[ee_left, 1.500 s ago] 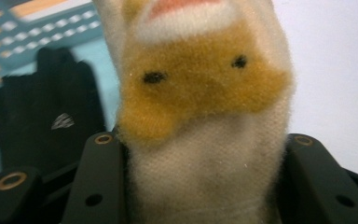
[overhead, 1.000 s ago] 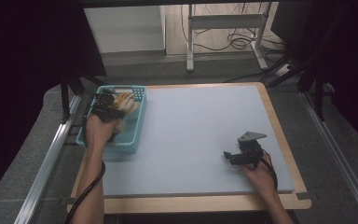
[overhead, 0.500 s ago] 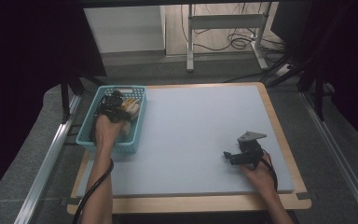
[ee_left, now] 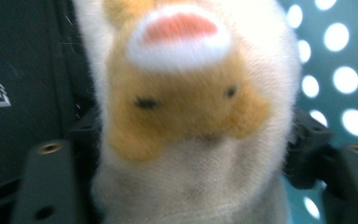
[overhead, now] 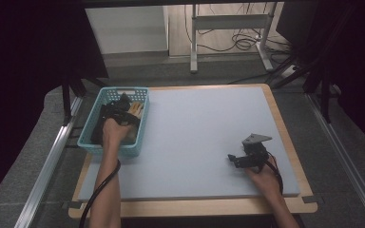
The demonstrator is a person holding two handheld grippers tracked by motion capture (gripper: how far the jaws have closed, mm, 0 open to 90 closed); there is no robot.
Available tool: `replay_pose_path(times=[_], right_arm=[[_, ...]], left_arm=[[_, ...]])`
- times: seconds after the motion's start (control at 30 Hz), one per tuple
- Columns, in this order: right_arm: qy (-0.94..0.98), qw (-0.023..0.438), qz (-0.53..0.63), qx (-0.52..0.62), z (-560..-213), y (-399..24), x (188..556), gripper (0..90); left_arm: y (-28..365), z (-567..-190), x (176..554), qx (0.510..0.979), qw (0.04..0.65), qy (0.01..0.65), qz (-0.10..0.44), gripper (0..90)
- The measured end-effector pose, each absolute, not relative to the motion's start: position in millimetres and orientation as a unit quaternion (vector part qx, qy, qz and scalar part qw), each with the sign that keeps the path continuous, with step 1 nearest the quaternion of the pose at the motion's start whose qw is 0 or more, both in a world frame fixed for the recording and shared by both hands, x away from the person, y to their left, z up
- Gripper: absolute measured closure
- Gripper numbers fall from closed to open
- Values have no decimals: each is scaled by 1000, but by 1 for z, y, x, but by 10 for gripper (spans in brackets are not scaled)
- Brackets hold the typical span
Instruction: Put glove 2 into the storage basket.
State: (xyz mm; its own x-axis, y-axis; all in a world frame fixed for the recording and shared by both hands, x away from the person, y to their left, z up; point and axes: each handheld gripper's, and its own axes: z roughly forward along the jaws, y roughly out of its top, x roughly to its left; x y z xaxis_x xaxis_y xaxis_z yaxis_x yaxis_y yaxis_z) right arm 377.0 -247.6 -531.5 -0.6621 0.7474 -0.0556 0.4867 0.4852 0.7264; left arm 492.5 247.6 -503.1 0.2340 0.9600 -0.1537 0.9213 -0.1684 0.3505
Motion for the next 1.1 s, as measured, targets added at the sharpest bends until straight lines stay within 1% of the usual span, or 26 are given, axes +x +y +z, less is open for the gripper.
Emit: replay_pose_path(times=[0.07,0.13,0.2,0.23,0.27,0.33,0.4,0.5,0.57,0.63,0.7,0.77,0.9,1.0,1.1], right_arm=[[842,186,351,367,-531,-248,377,159],[842,186,350,366,-532,-248,377,159],[842,186,350,366,-532,-248,377,159],[842,186,351,366,-532,-248,377,159],[842,186,351,366,-532,-248,377,159],[842,186,351,366,-532,-248,377,159],[842,186,350,365,-532,-248,377,159],[842,186,351,366,-532,-247,377,159],[842,186,351,366,-532,-247,377,159],[842,186,350,366,-531,-248,377,159],[842,186,350,366,-532,-248,377,159],[842,186,351,366,-532,-248,377,159],[842,186,351,366,-532,-248,377,159],[842,186,350,366,-532,-248,377,159],[842,186,350,366,-532,-248,377,159]], left_arm=[[249,-495,488,768,193,607,60,152],[250,-486,485,772,208,598,61,126],[251,-474,480,774,218,590,72,130],[252,-470,479,774,226,587,74,119],[254,-465,477,772,236,586,76,125],[260,-454,472,771,238,583,94,154],[266,-450,470,768,228,588,117,211],[275,-451,468,760,208,599,142,406],[280,-458,468,755,197,607,149,563],[283,-465,468,754,184,613,149,689],[284,-475,470,755,173,616,143,757],[283,-485,473,757,170,617,133,795],[276,-495,477,761,175,613,121,827],[265,-498,479,768,177,603,121,837],[258,-499,481,774,165,597,129,859]])
